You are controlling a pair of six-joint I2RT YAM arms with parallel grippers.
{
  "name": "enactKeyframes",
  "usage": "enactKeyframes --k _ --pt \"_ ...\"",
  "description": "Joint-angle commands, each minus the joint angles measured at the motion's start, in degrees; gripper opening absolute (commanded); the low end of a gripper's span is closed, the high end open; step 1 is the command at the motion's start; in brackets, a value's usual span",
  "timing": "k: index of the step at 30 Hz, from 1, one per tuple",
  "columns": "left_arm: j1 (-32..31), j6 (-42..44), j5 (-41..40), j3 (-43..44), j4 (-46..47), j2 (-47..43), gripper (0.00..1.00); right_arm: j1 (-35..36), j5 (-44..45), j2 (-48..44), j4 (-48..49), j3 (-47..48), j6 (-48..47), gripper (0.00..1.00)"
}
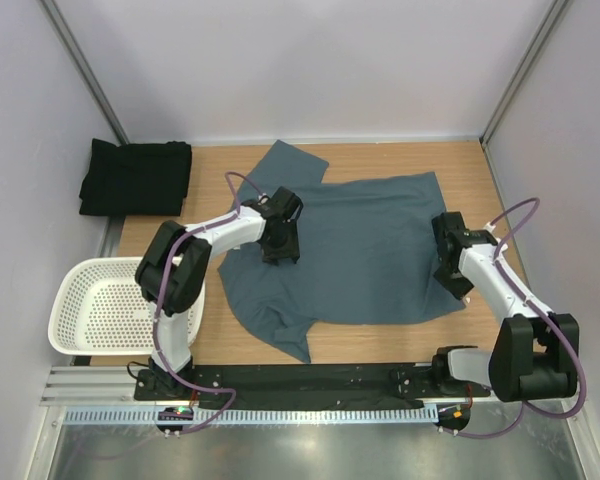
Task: Fold and stack the t-shirts
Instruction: Flatten the tshirt out
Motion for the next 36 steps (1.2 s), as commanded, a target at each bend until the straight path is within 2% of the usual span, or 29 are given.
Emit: enactKeyframes --k 1,5,7,11,14,18,26,36 --pt "-0.02 2.12 -1.49 0.83 0.61 2.05 0.53 -0.52 -0.54 -0.30 0.62 6.09 -3.97 0.43" --pt "-0.02 2.47 -1.41 1.18 0.61 1.26 0.53 -0.43 -5.61 2.60 2.54 11.47 -10.91 0.44" --pt "-0.02 2.47 -1.32 1.53 0.61 0.38 0.53 -0.43 -8.87 3.48 8.24 10.79 -13.37 0.44" --pt "-0.02 2.56 -1.41 2.68 -0.18 -1.90 0.53 -0.43 -15.38 7.87 18.87 7.97 -11.82 0.45" --pt "-0.02 2.38 -2.28 3.12 -0.44 -3.31 0.54 -0.43 -15.92 9.90 21.35 4.90 -9.53 0.48" --pt "-0.02 2.38 -2.20 3.82 -1.58 -3.49 0.54 -0.52 -13.73 10.70 21.89 1.47 -9.16 0.51" --pt "-0.02 1.77 -0.35 4.52 -2.72 -3.40 0.54 -0.61 -9.50 9.82 18.38 -3.46 -8.64 0.52" --pt "-0.02 1.41 -1.58 2.42 -3.69 -4.27 0.54 -5.52 -9.50 10.35 15.47 -6.89 -8.11 0.52"
